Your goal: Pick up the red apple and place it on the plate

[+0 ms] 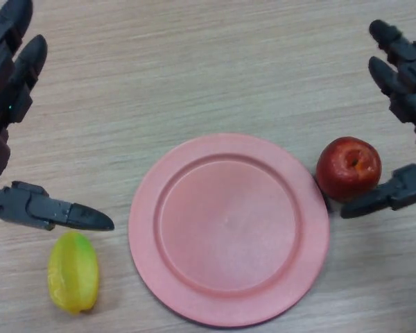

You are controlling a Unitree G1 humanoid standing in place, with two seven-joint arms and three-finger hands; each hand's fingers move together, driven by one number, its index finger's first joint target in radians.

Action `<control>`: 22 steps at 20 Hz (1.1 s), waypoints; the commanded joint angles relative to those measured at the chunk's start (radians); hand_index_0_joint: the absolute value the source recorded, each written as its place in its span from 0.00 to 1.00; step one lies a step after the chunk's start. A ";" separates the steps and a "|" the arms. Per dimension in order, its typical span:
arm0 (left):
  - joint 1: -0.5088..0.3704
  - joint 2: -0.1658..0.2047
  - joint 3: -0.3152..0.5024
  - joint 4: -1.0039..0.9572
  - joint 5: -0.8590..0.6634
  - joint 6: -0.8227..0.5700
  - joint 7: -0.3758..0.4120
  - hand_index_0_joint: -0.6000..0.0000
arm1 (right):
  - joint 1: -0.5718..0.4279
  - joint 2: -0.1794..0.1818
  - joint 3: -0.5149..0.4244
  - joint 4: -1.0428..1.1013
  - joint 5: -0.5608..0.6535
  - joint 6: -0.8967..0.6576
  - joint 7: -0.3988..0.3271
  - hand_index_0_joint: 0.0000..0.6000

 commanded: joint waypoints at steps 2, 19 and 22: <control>-0.019 0.032 0.074 -0.090 -0.009 -0.116 0.012 1.00 | -0.099 -0.030 -0.012 0.192 -0.034 -0.226 -0.045 0.00; 0.031 0.011 0.131 -0.152 -0.055 -0.119 0.022 1.00 | -0.032 0.095 0.125 -0.180 -0.062 0.024 -0.027 1.00; 0.032 0.014 0.131 -0.159 -0.058 -0.102 0.016 1.00 | 0.015 0.145 0.224 -0.176 -0.157 0.001 -0.037 1.00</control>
